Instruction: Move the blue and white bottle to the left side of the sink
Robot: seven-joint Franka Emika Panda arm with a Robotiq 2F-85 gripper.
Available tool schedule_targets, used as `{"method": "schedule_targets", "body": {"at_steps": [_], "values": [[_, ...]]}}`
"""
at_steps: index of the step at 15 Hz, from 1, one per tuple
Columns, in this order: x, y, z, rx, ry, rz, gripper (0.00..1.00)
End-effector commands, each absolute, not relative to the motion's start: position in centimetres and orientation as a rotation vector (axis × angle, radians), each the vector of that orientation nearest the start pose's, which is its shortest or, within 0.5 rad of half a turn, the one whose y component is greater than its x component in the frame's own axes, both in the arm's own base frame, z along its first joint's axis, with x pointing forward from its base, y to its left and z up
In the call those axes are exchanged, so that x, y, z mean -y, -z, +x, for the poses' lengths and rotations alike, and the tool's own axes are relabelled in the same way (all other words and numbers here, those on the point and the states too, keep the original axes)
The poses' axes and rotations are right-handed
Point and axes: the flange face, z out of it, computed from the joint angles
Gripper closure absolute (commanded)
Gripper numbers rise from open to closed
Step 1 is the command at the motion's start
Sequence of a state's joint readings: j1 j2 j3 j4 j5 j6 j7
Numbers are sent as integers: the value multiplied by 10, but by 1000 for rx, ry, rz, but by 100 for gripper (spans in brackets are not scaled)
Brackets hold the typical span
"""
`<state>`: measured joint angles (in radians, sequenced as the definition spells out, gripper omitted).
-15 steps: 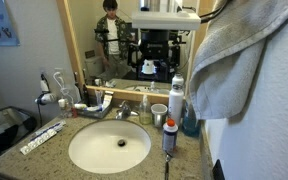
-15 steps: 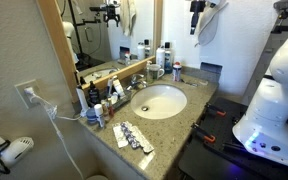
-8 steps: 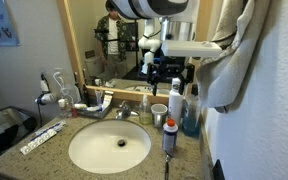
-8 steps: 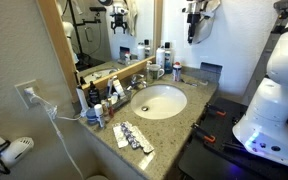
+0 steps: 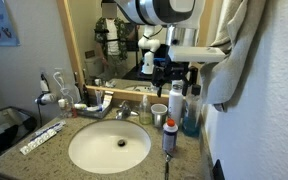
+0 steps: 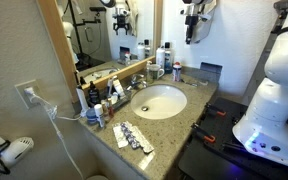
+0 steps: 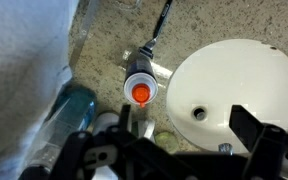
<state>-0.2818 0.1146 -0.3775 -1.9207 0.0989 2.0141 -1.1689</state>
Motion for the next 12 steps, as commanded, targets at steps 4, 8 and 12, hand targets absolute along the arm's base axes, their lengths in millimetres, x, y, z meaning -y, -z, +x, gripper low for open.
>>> {"method": "schedule_targets", "body": {"at_steps": [4,8,12], "values": [[353,-414,477,770,40,-3000,0],[348,-389,490,812,45,-3004,0],[341,-351,505,864,69,-3016,0]]}}
